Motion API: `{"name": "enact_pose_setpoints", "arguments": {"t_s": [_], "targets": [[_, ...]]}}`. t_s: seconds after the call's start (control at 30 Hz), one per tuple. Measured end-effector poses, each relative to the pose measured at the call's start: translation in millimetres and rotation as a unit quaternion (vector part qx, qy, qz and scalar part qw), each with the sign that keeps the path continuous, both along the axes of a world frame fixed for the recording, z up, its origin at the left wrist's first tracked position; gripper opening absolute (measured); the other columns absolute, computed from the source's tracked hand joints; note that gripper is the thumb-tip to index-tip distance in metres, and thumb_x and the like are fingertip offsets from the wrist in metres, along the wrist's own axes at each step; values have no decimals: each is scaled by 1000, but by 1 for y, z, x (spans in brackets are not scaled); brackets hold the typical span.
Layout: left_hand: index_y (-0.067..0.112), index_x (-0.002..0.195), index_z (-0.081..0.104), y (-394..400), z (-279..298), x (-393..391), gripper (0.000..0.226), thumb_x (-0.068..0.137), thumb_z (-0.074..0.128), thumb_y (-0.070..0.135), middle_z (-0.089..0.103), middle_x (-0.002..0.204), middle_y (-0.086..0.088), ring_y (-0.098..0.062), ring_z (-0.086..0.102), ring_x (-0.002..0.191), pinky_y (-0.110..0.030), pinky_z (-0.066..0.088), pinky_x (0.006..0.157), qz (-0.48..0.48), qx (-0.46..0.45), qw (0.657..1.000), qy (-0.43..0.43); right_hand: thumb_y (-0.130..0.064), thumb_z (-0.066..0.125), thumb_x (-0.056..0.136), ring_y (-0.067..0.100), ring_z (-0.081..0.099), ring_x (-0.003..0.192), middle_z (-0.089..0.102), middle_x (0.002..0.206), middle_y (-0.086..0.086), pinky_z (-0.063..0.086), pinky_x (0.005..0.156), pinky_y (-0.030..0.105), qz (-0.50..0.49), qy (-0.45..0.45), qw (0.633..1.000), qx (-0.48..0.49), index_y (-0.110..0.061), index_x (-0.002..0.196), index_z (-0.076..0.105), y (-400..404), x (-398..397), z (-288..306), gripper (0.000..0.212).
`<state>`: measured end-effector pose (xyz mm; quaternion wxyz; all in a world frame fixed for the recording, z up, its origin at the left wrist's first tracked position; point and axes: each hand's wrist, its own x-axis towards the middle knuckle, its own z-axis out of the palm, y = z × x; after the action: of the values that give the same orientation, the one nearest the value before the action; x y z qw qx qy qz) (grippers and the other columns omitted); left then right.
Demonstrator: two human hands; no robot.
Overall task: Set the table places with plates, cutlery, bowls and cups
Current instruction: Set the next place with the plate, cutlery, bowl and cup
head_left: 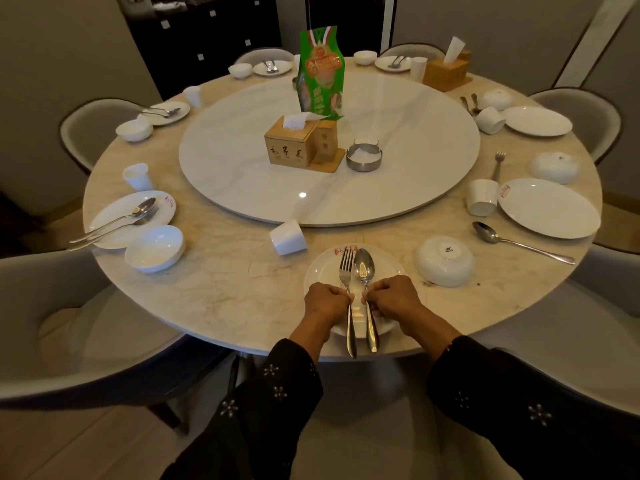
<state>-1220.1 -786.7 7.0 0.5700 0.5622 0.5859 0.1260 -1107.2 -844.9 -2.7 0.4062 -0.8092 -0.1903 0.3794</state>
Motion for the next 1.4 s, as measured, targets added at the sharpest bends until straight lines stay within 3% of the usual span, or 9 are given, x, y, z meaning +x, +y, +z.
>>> {"name": "enact_pose_setpoints", "arguments": {"t_s": [0.13,0.4,0.57,0.7,0.8,0.9,1.03,1.17,1.4], "targets": [[13,76,64,1,-3,3,12,86,68,9,67,92,-13,-30,67,94,-43,56,90,-6,6,1000,13,-6,72,80,21,66,77,68,82,9,58,77,36,8,-12,1000,-3,-11,73,69,0,-2,-5,9],[12,68,62,4,-10,10,19,86,69,11,62,75,-7,-29,68,88,-41,57,86,-28,45,998,45,-10,72,82,21,67,74,70,84,11,59,74,34,19,-57,998,-15,-6,83,73,0,-5,-5,4],[3,91,71,4,-12,10,12,86,69,14,67,87,-12,-27,68,86,-41,57,87,-39,71,995,55,-13,72,84,24,68,82,71,88,11,58,82,39,28,-92,995,-15,-5,92,74,-1,-6,-3,11],[13,69,59,5,-9,7,22,88,68,20,58,71,-2,-21,63,79,-36,56,87,-59,100,991,67,-17,73,84,22,67,82,71,92,10,58,81,39,39,-130,991,-15,-7,94,73,-3,-7,-1,15],[9,85,66,21,4,0,13,88,68,22,67,89,-8,-23,66,89,-38,56,88,-75,146,984,67,-19,70,86,14,60,81,70,100,8,51,76,28,69,-188,980,1,-7,101,71,-4,0,8,19],[5,101,67,53,27,-6,22,88,68,23,68,103,-10,-21,64,95,-28,51,86,-112,223,966,65,-26,67,88,15,59,93,67,113,9,43,80,24,106,-232,967,14,-8,115,65,-4,6,18,32],[9,103,65,94,50,-14,23,87,69,25,66,103,-8,-16,59,90,-27,49,81,-146,311,937,71,-40,63,89,23,52,121,55,134,8,42,94,30,139,-241,960,-16,-12,132,51,-4,4,12,53],[16,117,57,126,46,-20,37,86,69,30,55,121,-8,-24,54,110,-36,45,92,-222,388,882,151,-43,59,91,25,43,130,44,144,10,37,105,36,160,-241,956,-52,-13,139,41,-7,-8,1,60],[29,140,37,169,16,-32,71,79,74,39,37,142,-10,-36,42,126,-48,42,98,-286,359,857,235,-50,59,88,22,47,125,48,139,6,39,103,35,161,-297,940,-55,-17,134,48,-7,-21,-13,58]]}}
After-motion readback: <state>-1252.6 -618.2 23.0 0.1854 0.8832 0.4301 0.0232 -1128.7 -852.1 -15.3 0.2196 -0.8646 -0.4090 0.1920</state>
